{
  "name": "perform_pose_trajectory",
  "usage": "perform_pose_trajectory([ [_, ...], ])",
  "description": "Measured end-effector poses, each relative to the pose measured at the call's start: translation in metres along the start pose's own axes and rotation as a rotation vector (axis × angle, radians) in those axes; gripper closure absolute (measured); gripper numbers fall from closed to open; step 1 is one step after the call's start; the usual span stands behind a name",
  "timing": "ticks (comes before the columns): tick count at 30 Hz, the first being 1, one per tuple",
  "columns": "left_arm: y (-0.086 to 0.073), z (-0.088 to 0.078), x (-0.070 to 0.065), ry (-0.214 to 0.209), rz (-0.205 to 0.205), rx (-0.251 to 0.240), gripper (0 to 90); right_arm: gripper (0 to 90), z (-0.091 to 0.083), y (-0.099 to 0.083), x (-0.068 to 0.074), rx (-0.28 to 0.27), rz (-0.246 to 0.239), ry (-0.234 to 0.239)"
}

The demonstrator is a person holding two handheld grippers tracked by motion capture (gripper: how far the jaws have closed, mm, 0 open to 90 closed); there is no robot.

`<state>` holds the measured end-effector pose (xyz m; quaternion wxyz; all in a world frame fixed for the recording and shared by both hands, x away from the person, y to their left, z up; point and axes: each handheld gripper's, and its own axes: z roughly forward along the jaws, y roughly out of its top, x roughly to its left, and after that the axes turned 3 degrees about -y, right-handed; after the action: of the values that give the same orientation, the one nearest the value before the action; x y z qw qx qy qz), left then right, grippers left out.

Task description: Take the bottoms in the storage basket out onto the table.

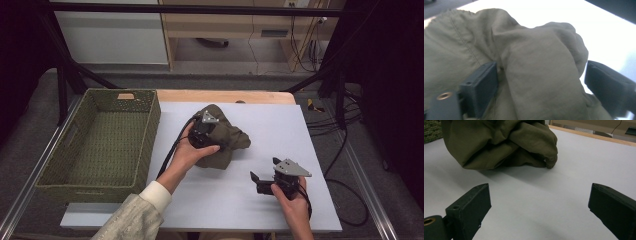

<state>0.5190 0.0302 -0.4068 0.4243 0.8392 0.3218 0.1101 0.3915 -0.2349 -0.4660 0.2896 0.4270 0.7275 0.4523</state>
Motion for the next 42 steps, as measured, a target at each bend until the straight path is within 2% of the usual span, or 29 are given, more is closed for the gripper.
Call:
perform_pose_trajectory([
  [5,0.005,-0.012,-0.002,-0.022,-0.003,-0.012,9.8,4.5,-0.001,0.0,0.0,0.002,0.004,-0.001],
  [9,0.01,-0.023,0.0,-0.05,-0.039,-0.013,9.3,4.5,-0.001,0.0,0.0,0.004,0.004,0.001],
  [13,0.015,-0.038,0.002,-0.056,-0.041,-0.025,8.8,4.4,-0.001,0.0,0.0,0.003,0.004,0.001],
  [17,0.02,-0.051,0.001,-0.033,-0.012,-0.034,8.8,4.4,-0.001,0.0,0.0,0.005,0.002,0.002],
  [21,0.022,-0.062,0.001,-0.029,-0.008,-0.048,8.7,4.4,-0.001,0.0,0.0,0.003,0.001,0.003],
  [24,0.021,-0.07,0.0,0.001,0.016,-0.046,7.2,4.4,-0.002,0.0,0.0,0.003,0.004,0.001],
  [27,0.018,-0.078,-0.001,-0.015,0.001,-0.061,6.8,4.4,-0.002,0.0,-0.001,0.004,0.005,0.002],
  [31,0.016,-0.091,-0.004,-0.014,0.011,-0.06,6.8,4.4,-0.002,0.0,0.0,0.004,0.002,0.001],
  [35,0.016,-0.106,-0.003,0.011,0.02,-0.069,6.5,4.4,-0.002,0.0,0.0,0.003,0.001,0.001],
  [38,0.015,-0.118,-0.001,-0.001,0.006,-0.088,6.5,4.4,-0.002,-0.001,-0.001,0.004,-0.002,0.0],
  [42,0.011,-0.133,0.003,0.01,-0.01,-0.117,4.1,4.4,-0.002,-0.001,-0.001,0.006,-0.003,-0.001],
])
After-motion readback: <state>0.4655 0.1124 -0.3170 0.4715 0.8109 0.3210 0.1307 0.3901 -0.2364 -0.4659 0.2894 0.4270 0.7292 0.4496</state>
